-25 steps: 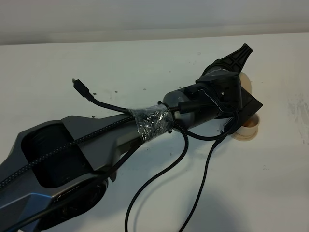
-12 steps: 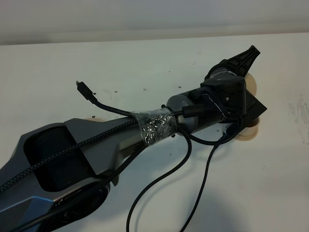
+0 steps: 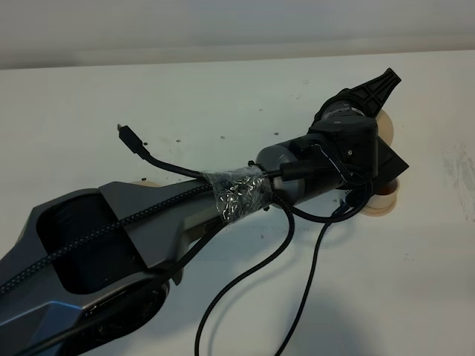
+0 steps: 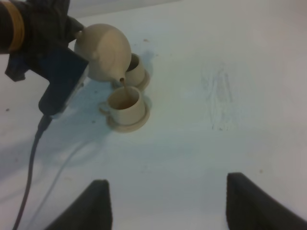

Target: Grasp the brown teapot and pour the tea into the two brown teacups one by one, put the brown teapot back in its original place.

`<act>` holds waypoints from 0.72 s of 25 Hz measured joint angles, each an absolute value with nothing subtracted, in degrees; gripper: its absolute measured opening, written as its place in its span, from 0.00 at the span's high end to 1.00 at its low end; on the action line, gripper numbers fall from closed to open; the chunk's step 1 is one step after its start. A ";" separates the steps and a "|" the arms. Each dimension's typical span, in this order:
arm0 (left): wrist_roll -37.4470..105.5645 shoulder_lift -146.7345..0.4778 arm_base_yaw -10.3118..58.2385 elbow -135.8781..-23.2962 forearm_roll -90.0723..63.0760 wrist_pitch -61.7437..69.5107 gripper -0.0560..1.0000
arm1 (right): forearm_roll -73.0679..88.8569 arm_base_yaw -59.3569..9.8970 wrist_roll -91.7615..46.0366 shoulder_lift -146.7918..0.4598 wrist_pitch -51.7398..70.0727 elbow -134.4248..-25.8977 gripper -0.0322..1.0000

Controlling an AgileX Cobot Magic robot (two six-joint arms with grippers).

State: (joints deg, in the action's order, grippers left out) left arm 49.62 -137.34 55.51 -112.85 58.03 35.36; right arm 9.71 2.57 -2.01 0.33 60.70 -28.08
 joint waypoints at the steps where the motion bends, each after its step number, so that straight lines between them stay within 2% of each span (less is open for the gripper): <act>1: 49.62 -137.34 55.51 -112.85 58.32 35.30 0.85 | 9.71 2.57 -2.01 0.33 60.70 -28.08 0.45; 18: 53.23 -137.34 55.51 -112.85 59.25 33.66 0.85 | 9.71 2.57 -2.01 0.33 60.70 -28.08 0.45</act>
